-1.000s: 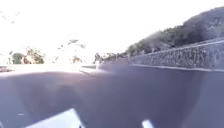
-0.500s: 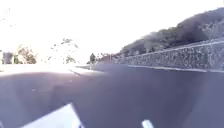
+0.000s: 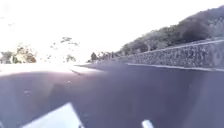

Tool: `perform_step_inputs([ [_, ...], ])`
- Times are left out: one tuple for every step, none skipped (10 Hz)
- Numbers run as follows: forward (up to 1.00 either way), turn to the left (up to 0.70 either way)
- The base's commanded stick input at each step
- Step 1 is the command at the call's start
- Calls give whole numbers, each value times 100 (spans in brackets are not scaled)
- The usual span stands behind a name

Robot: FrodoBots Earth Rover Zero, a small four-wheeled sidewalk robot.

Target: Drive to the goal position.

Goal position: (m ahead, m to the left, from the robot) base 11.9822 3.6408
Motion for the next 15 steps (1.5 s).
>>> perform_step_inputs([
  [70,0],
  [70,0],
  [70,0],
  [70,0],
  [70,0],
  [70,0],
  [70,0],
  [70,0],
  [70,0],
  [70,0],
  [70,0],
  [70,0],
  [70,0],
  [70,0],
  [70,0],
])
